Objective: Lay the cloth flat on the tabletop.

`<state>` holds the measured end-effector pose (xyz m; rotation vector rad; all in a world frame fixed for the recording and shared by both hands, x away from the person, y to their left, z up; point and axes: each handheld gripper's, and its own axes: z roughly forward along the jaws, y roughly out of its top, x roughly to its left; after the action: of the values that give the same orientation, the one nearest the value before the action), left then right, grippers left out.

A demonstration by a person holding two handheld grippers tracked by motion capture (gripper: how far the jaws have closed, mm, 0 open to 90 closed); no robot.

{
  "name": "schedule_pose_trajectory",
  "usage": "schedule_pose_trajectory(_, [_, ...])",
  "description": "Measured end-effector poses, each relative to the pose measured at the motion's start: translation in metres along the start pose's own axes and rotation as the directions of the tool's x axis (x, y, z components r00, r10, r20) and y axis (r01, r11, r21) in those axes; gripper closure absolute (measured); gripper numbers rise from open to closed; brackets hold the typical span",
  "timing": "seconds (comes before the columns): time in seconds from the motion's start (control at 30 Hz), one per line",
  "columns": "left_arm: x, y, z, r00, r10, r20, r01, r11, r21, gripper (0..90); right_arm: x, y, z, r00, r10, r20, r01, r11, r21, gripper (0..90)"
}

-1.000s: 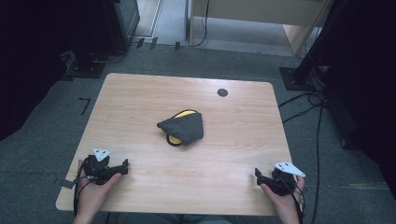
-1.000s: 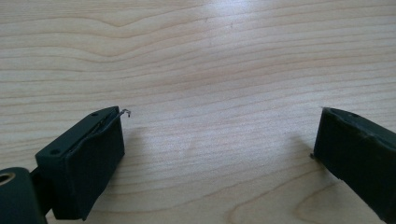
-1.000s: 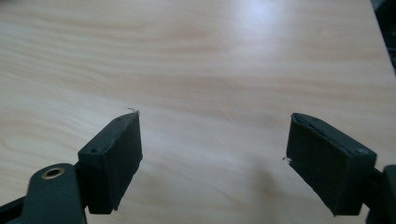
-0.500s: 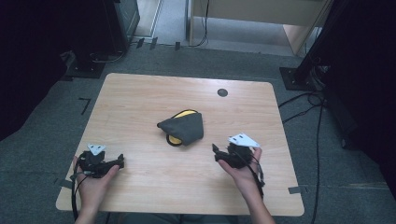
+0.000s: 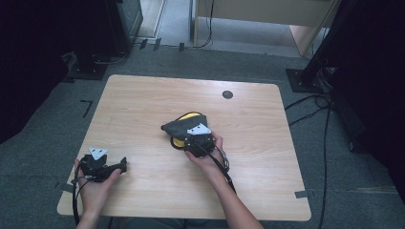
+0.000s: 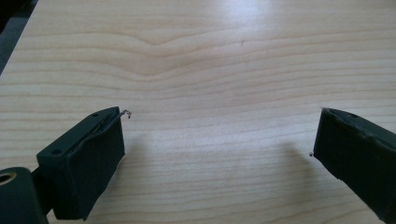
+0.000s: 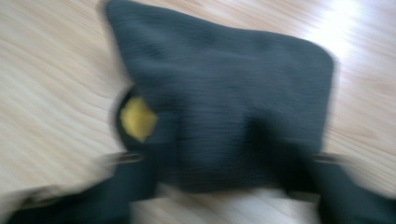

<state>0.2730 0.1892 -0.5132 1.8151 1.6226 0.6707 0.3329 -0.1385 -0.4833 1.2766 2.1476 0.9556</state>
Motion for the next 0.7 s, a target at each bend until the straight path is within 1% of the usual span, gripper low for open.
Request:
schedule_pose_trajectory(0.03, [0.0,0.001,-0.001,0.9999,-0.003,0.012,0.003,1.0,-0.007,2.4,0.0,0.001,-0.001,0.9995,0.019,-0.025,-0.019,1.0,-0.015,72.3])
schedule_pose_trajectory(0.07, [0.0,0.001,-0.001,0.9999,-0.003,0.012,0.003,1.0,-0.007,2.4,0.0,0.002,-0.003,0.9992,0.027,-0.03,-0.027,0.999,-0.024,76.2])
schedule_pose_trajectory(0.1, [-0.001,0.004,-0.003,0.999,-0.011,0.042,0.011,0.9999,-0.012,2.4,0.0,0.004,-0.006,0.9987,0.036,-0.035,-0.037,0.999,-0.04,78.3])
schedule_pose_trajectory(0.13, [-0.001,0.004,-0.003,0.999,-0.011,0.042,0.011,0.9999,-0.012,2.4,-0.001,0.006,-0.011,0.9964,0.057,-0.062,-0.061,0.996,-0.059,79.6])
schedule_pose_trajectory(0.17, [-0.006,0.008,-0.008,0.9968,-0.013,0.079,0.015,0.9996,-0.023,2.4,-0.003,0.008,-0.017,0.9902,0.083,-0.112,-0.092,0.993,-0.076,80.2])
schedule_pose_trajectory(0.2, [-0.006,0.008,-0.008,0.9968,-0.013,0.079,0.015,0.9996,-0.023,2.4,-0.003,0.008,-0.017,0.9902,0.083,-0.112,-0.092,0.993,-0.076,80.2])
schedule_pose_trajectory(0.23, [-0.013,0.012,-0.013,0.9946,0.004,0.104,0.001,0.9992,-0.041,2.4,-0.005,0.013,-0.033,0.9703,0.129,-0.204,-0.152,0.983,-0.1,81.1])
schedule_pose_trajectory(0.27, [-0.013,0.012,-0.013,0.9946,0.004,0.104,0.001,0.9992,-0.041,2.4,-0.005,0.015,-0.04,0.9609,0.142,-0.238,-0.171,0.979,-0.107,81.4])
schedule_pose_trajectory(0.3, [-0.023,0.018,-0.022,0.9883,0.022,0.151,-0.01,0.9967,-0.08,3.6,-0.006,0.019,-0.054,0.9334,0.155,-0.324,-0.2,0.974,-0.11,81.4])
schedule_pose_trajectory(0.33, [-0.023,0.018,-0.022,0.9883,0.022,0.151,-0.01,0.9967,-0.08,8.9,-0.006,0.021,-0.067,0.9111,0.151,-0.383,-0.218,0.967,-0.136,81.4])
schedule_pose_trajectory(0.37, [-0.032,0.022,-0.029,0.9812,0.046,0.187,-0.026,0.9939,-0.107,11.1,-0.006,0.022,-0.081,0.8899,0.15,-0.431,-0.239,0.958,-0.159,81.4])
schedule_pose_trajectory(0.4, [-0.036,0.024,-0.031,0.9786,0.055,0.199,-0.032,0.9928,-0.115,11.2,-0.009,0.023,-0.093,0.8686,0.16,-0.469,-0.266,0.949,-0.17,81.2])
schedule_pose_trajectory(0.43, [-0.041,0.025,-0.033,0.976,0.066,0.207,-0.043,0.9923,-0.116,11.3,-0.013,0.023,-0.103,0.8586,0.182,-0.479,-0.298,0.938,-0.177,81.1])
schedule_pose_trajectory(0.47, [-0.041,0.025,-0.033,0.976,0.066,0.207,-0.043,0.9923,-0.116,11.3,-0.013,0.023,-0.103,0.8586,0.182,-0.479,-0.298,0.938,-0.177,81.1])
schedule_pose_trajectory(0.5, [-0.044,0.026,-0.033,0.9734,0.072,0.217,-0.049,0.9926,-0.112,11.3,-0.02,0.021,-0.109,0.858,0.217,-0.465,-0.33,0.927,-0.176,80.9])
schedule_pose_trajectory(0.53, [-0.047,0.027,-0.031,0.9708,0.082,0.226,-0.059,0.9927,-0.106,11.3,-0.027,0.018,-0.112,0.8793,0.236,-0.413,-0.333,0.926,-0.179,79.6])
schedule_pose_trajectory(0.57, [-0.052,0.026,-0.028,0.9649,0.094,0.245,-0.074,0.9933,-0.088,12.1,-0.045,0.008,-0.106,0.9569,0.244,-0.157,-0.27,0.948,-0.171,71.9])
schedule_pose_trajectory(0.6, [-0.052,0.026,-0.028,0.9649,0.094,0.245,-0.074,0.9933,-0.088,12.9,-0.045,0.008,-0.106,0.9569,0.244,-0.157,-0.27,0.948,-0.171,71.9])
schedule_pose_trajectory(0.63, [-0.06,0.023,-0.024,0.9568,0.123,0.264,-0.108,0.9917,-0.07,13.3,-0.066,-0.008,-0.097,0.9674,0.249,0.047,-0.24,0.959,-0.15,66.2])
schedule_pose_trajectory(0.67, [-0.06,0.023,-0.024,0.9568,0.123,0.264,-0.108,0.9917,-0.07,13.9,-0.066,-0.008,-0.097,0.9674,0.249,0.047,-0.24,0.959,-0.15,66.2])
schedule_pose_trajectory(0.7, [-0.067,0.02,-0.022,0.9408,0.16,0.299,-0.15,0.987,-0.059,14.2,-0.083,-0.022,-0.098,0.9581,0.281,0.058,-0.269,0.95,-0.157,59.3])
